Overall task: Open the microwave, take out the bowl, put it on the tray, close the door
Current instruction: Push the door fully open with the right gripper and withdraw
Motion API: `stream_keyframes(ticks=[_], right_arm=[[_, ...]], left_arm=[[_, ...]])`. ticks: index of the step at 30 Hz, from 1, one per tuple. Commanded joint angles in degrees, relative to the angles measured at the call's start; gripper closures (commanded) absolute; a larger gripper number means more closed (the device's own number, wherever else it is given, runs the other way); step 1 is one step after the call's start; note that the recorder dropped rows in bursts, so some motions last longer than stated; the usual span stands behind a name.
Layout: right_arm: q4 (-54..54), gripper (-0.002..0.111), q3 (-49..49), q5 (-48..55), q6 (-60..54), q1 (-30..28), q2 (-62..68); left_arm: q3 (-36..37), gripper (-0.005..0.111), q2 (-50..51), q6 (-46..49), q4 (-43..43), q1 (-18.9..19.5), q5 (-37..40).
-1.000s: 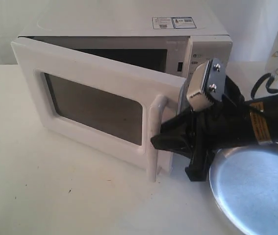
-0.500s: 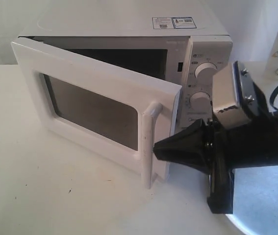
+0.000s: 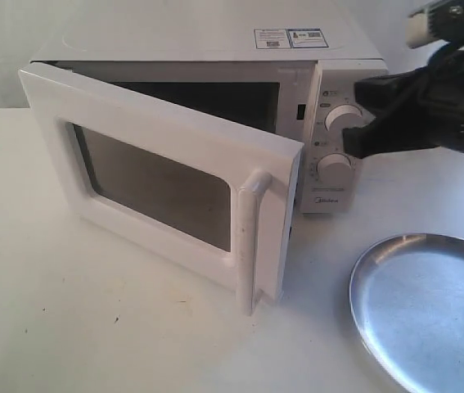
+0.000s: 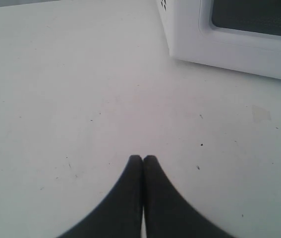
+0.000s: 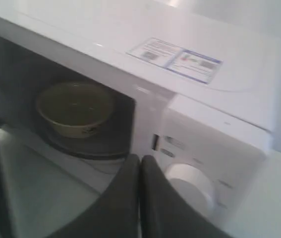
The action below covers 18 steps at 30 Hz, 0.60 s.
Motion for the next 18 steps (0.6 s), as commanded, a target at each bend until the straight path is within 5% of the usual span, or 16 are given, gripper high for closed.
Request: stream_keyframes(ticks=[1,7,14,18], right_arm=[[-2.54,0.108,-1.51,-24.28,-0.99,-0.09,8.59],[-5.48,0.108,-2.01,-47.43,2.85,-0.09,11.45],[0.61,0.108,-2.24,-25.25,2.34,-0.09,7.51],[-1.29,0.108,-2.24,-23.17,2.7,-0.09,8.97]], left_arm=[[-0.16,0.107,-0.12,0.0,-0.67,-0.27,0.09],[-0.16,0.107,-0.12,0.0,-0.67,-0.27,0.09],[-0.16,0.107,-0.12,0.0,-0.67,-0.27,0.09],[-0.16,0.107,-0.12,0.0,-0.67,-0.27,0.09]])
